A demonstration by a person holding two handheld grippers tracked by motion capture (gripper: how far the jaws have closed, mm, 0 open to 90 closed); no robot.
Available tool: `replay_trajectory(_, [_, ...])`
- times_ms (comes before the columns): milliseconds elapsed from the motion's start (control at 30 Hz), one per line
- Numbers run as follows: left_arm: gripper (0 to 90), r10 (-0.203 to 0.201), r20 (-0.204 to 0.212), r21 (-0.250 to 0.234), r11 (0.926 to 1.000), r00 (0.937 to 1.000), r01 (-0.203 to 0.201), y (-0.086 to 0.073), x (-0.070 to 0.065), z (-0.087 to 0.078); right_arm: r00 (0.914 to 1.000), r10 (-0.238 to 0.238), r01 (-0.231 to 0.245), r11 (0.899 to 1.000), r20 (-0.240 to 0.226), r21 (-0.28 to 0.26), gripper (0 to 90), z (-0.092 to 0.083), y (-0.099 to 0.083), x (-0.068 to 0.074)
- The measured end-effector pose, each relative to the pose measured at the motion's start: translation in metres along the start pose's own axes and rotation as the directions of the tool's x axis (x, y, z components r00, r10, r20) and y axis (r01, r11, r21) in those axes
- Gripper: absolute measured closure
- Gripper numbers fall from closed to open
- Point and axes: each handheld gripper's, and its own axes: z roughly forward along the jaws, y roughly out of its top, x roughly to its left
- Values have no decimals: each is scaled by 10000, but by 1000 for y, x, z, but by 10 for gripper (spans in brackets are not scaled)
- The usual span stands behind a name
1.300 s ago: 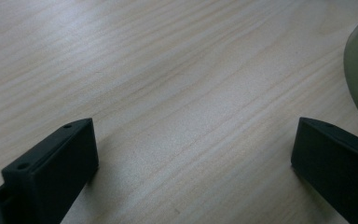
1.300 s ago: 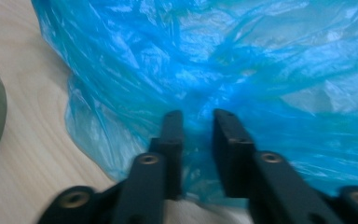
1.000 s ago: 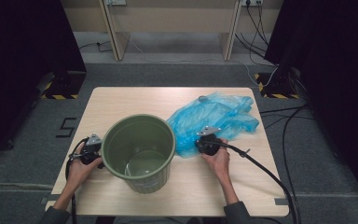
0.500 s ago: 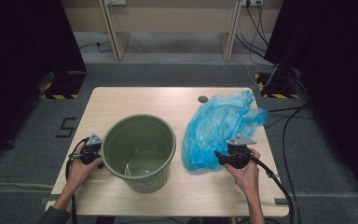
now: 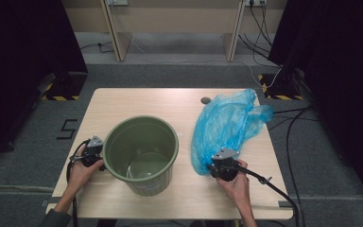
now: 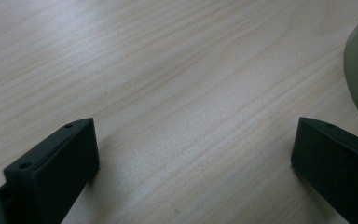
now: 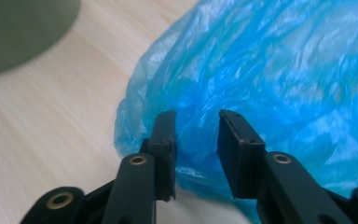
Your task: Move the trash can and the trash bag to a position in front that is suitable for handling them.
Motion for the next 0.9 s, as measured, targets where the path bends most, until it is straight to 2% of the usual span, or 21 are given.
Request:
replay_trajectory(33, [4, 4, 13, -11, 10000, 10000, -4, 0, 0, 0, 9999, 122, -122, 9999, 19, 26, 684, -8, -10, -4])
replay_trajectory(67, [4, 39, 53, -10, 10000, 10000, -38, 0, 0, 0, 9999, 122, -122, 9999, 19, 26, 684, -8, -10, -4])
replay_trajectory(167, [16, 96, 177, -53, 9999, 9998, -95, -1, 0, -1, 9999, 145, -144, 9990, -23, 419, 677, -19, -29, -8])
replay_trajectory(233, [23, 139, 225, -59, 9999, 9997, -137, -2, 0, -3, 9997, 256, -259, 9984, 52, 498, 663, -26, -39, -10])
replay_trajectory(267, [26, 141, 253, -56, 9999, 9996, -140, -2, -1, -3, 9992, 394, -397, 9979, 72, 510, 640, -30, -44, -12])
replay_trajectory(333, [59, 62, 271, -221, 9997, 9996, -56, -4, -2, -6, 9977, 647, -657, 9967, 221, 468, 525, -38, -50, -16])
replay_trajectory(367, [102, -47, 276, -383, 9992, 9996, 58, -6, -2, -8, 9958, 892, -898, 9954, 206, 323, 468, -43, -52, -17])
replay_trajectory(400, [161, -235, 483, -465, 9986, 9986, 257, -8, -3, -11, 9932, 1148, -1149, 9934, 172, 63, 427, -47, -53, -18])
replay_trajectory(467, [138, -280, 714, -484, 9983, 9971, 315, -11, -4, -14, 9892, 1465, -1459, 9881, 79, -496, 363, -55, -50, -18])
replay_trajectory(567, [147, -216, 711, -733, 9969, 9972, 268, -15, -11, -24, 9864, 1638, -1607, 9794, 159, -1224, 287, -60, -39, -10])
replay_trajectory(633, [147, -235, 811, -979, 9947, 9964, 315, -17, -19, -32, 9876, 1529, -1468, 9803, 366, -1323, 236, -58, -31, -3])
replay_trajectory(700, [146, -273, 888, -1061, 9937, 9957, 367, -19, -26, -37, 9898, 1205, -1102, 9856, 760, -1283, 237, -56, -21, 7])
replay_trajectory(767, [146, -281, 1028, -1108, 9931, 9943, 396, -21, -35, -42, 9909, 1113, -994, 9845, 764, -1442, 236, -56, -15, 11])
replay_trajectory(867, [147, 84, 1287, -1179, 9930, 9917, 69, -22, -50, -49, 9936, 976, -879, 9841, 563, -1542, 234, -51, -3, 25])
replay_trajectory(900, [160, 128, 1199, -1161, 9932, 9927, 12, -22, -53, -50, 9950, 900, -823, 9848, 440, -1528, 237, -47, 1, 31])
